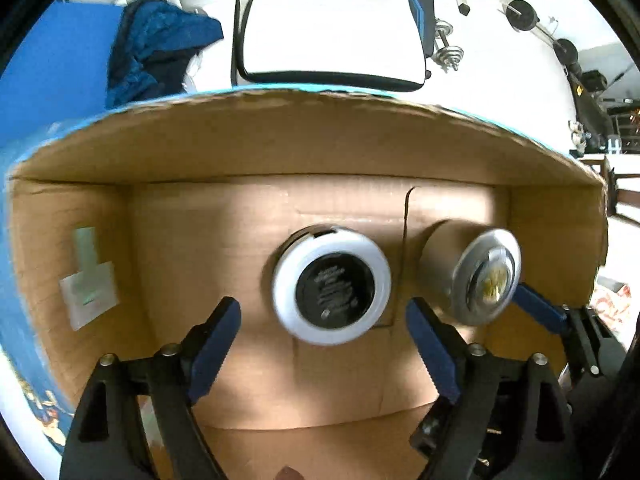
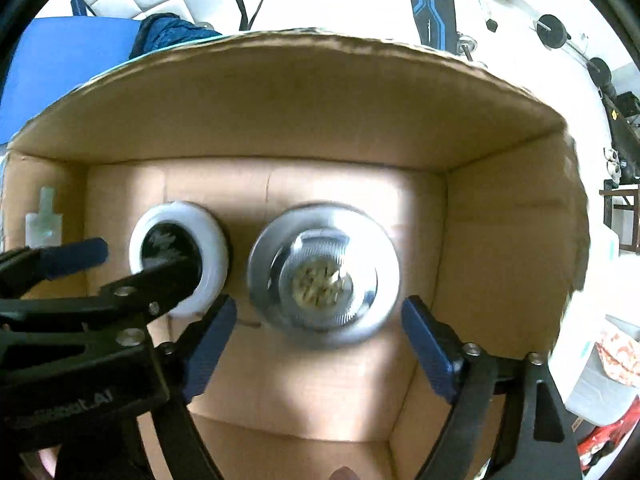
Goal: Organize rigid objects
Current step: 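Lower both containers into the box and open both tools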
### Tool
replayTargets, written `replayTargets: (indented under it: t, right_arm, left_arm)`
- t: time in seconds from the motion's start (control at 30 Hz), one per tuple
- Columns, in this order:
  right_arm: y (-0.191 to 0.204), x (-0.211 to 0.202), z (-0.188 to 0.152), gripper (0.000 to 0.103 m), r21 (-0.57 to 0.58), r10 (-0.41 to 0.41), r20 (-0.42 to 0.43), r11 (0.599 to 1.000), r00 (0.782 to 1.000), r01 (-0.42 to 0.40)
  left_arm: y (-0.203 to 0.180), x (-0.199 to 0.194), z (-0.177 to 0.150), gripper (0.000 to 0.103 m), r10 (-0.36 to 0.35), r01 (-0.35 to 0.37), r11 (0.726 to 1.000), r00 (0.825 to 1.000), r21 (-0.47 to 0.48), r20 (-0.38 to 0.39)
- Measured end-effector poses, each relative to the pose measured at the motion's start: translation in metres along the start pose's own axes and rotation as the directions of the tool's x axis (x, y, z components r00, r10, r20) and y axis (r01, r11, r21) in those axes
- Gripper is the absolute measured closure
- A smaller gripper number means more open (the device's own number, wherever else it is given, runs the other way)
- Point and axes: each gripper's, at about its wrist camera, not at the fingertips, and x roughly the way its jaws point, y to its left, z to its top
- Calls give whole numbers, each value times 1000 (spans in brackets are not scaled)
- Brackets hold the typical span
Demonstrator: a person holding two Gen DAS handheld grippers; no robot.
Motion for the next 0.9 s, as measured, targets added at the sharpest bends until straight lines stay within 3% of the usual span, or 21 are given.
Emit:
replayTargets:
  t: [0.07, 0.13, 0.47, 0.67, 0.8, 0.9]
  right_arm:
    - [3, -4, -13, 0, 0, -6, 10, 1000, 1000, 6]
    - [2, -13, -26, 0, 8, -3, 33, 1000, 999, 3]
    - [8, -64, -105, 0, 45, 10, 179, 999, 984, -19]
    - [11, -100, -133, 0, 29, 7, 267, 999, 964, -16]
    - [10, -127, -166, 0, 29, 16, 311, 999, 950, -27]
    - [11, -150, -189, 0, 20, 17, 346, 999, 938, -25]
  left_arm:
    - [-1, -10, -12, 8, 21, -21, 1000, 999, 8, 26]
    - [-1, -20, -25, 4, 31, -31, 999, 998, 8, 51]
    - [-2, -69, -104, 4, 73, -74, 997, 974, -5, 213]
    - [-3, -106, -149, 4, 98, -93, 995, 933, -30, 346]
    - [-3, -131, -183, 4, 113, -100, 994, 895, -52, 432]
    - [-6, -142, -203, 4, 107, -95, 994, 878, -48, 466]
